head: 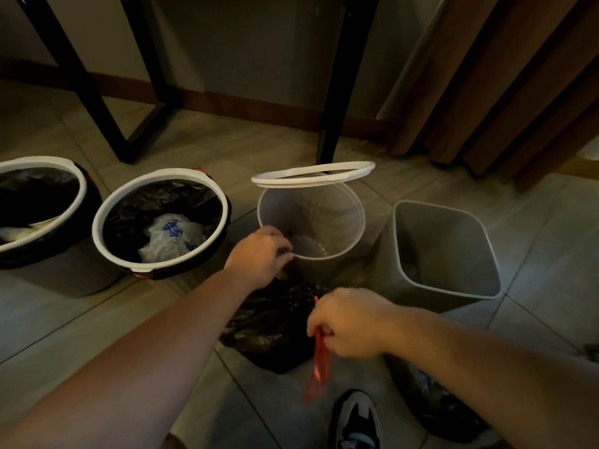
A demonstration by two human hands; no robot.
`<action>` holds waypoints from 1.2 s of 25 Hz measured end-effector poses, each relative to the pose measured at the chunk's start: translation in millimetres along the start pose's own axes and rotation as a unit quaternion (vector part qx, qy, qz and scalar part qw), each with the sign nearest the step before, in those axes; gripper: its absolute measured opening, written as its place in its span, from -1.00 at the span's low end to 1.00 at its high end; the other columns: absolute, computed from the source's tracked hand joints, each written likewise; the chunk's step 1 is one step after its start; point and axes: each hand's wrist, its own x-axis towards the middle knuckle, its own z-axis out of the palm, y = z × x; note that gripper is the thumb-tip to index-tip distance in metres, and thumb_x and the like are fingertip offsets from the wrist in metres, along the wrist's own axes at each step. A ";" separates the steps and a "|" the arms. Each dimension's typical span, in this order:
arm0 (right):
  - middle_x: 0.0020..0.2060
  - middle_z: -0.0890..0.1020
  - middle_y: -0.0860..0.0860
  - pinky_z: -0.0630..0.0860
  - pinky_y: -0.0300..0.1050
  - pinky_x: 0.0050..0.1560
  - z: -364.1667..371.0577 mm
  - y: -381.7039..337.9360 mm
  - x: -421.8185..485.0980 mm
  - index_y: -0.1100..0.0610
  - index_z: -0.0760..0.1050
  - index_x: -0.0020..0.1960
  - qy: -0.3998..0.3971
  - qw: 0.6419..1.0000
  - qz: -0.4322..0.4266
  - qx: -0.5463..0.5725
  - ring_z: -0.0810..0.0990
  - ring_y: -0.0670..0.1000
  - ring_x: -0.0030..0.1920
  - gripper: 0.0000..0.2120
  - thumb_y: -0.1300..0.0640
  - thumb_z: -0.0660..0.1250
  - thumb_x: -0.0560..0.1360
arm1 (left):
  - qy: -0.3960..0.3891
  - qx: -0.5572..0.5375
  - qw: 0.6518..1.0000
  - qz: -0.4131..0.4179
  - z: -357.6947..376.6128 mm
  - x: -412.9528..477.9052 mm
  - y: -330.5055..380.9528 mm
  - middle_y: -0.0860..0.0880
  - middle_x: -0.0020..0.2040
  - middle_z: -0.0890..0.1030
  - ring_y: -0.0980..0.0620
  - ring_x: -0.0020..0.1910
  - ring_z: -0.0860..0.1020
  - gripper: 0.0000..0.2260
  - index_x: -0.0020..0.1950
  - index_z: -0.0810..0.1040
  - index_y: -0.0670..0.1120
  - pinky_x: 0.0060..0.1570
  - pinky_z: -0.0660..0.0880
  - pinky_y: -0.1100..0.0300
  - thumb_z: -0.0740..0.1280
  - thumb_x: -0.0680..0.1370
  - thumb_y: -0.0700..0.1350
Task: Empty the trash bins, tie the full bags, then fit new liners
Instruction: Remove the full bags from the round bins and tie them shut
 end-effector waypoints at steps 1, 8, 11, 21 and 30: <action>0.22 0.63 -0.08 0.61 0.09 0.19 3.1 -1.4 2.8 -0.17 0.55 0.37 -0.021 1.000 0.002 -0.016 0.60 0.02 0.22 -0.58 0.06 0.34 0.52 | 0.009 0.004 1.000 0.001 -1.3 -1.4 2.0 0.05 0.33 0.53 0.00 0.28 0.54 -0.77 0.26 0.69 0.09 0.25 0.50 0.01 0.38 0.65 0.09; -0.32 0.50 -0.31 0.55 -0.35 -0.08 -37.3 -4.1 11.3 -0.25 0.39 0.53 -0.021 0.995 0.019 0.098 0.60 -0.26 -0.15 -0.34 0.22 0.33 0.51 | 0.090 0.003 0.996 -0.001 -22.6 -19.0 11.0 0.02 0.11 0.64 -0.03 0.09 0.62 -0.84 0.15 0.70 0.03 0.06 0.59 -0.02 0.38 0.62 -0.02; -0.41 0.58 -0.34 0.62 -0.24 -0.05 -68.6 -12.4 18.1 -0.19 0.52 0.43 0.011 0.993 -0.001 0.116 0.58 -0.38 -0.29 -0.47 0.17 0.35 0.51 | 0.105 0.012 0.994 -0.003 -31.2 -26.7 8.9 -0.01 0.05 0.66 -0.07 0.04 0.63 -0.81 0.20 0.67 0.07 -0.01 0.60 -0.04 0.34 0.64 0.05; -0.11 0.73 0.13 0.71 0.09 -0.02 -67.2 -18.4 81.6 0.18 0.66 0.01 -0.188 0.979 -0.078 0.014 0.72 0.15 -0.11 -0.84 0.13 0.34 0.57 | 0.035 -0.089 0.970 -0.222 2.3 20.2 10.6 0.08 -0.17 0.65 -0.01 -0.08 0.65 -0.91 -0.10 0.63 0.09 -0.18 0.42 0.18 0.39 0.58 0.02; -0.08 0.65 0.20 0.60 0.20 0.22 -48.9 -49.2 131.7 0.27 0.63 0.07 -0.345 0.931 -0.118 0.002 0.67 0.25 -0.02 -0.66 -0.04 0.38 0.62 | -0.031 -0.123 0.968 -0.217 -27.4 20.7 6.0 -0.14 0.29 0.64 -0.16 0.26 0.60 -0.64 0.49 0.52 0.02 0.20 0.49 0.10 0.28 0.69 0.01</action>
